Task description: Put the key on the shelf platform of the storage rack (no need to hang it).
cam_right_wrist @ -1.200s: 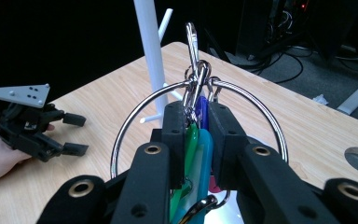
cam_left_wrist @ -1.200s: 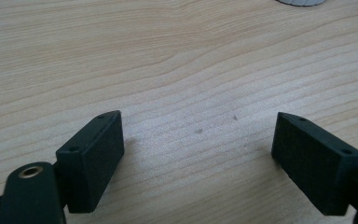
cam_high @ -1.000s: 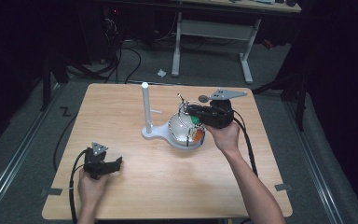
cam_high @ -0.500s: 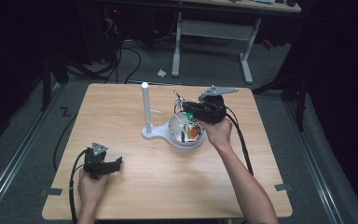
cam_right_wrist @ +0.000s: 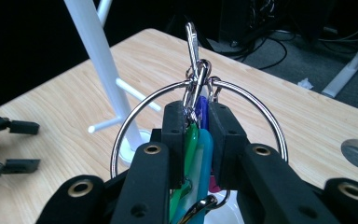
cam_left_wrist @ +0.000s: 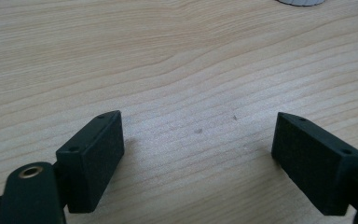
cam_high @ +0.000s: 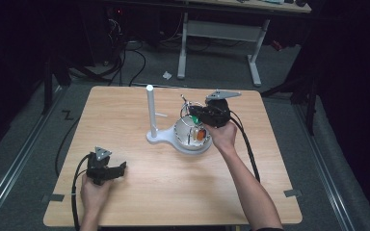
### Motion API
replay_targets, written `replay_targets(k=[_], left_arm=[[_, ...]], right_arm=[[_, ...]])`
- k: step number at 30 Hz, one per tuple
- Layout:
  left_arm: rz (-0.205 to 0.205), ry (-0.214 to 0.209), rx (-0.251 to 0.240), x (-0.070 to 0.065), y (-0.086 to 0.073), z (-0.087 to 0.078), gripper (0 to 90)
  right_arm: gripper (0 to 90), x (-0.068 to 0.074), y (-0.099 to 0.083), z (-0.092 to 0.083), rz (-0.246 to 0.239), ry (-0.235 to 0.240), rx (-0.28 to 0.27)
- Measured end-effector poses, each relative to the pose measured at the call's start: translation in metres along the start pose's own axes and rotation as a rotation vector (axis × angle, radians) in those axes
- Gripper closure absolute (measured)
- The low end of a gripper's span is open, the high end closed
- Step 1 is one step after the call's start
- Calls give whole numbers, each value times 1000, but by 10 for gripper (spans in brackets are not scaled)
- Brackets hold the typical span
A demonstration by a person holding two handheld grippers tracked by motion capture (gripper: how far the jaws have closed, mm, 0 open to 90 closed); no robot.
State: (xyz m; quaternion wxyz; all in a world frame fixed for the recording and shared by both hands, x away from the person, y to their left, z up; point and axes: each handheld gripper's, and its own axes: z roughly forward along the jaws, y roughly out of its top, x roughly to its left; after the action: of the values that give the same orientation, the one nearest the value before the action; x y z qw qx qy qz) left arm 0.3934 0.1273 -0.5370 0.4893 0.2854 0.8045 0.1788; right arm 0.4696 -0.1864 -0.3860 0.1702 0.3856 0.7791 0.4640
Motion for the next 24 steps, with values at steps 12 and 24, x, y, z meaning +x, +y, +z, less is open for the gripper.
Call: replay_targets(k=[12,24], left_arm=[[1,0,0,0,0,0,173],[0,0,0,0,0,0,173]], right_arm=[[781,-1,-15,10,-15,-12,37],[780,-2,-29,20,-40,-20,70]])
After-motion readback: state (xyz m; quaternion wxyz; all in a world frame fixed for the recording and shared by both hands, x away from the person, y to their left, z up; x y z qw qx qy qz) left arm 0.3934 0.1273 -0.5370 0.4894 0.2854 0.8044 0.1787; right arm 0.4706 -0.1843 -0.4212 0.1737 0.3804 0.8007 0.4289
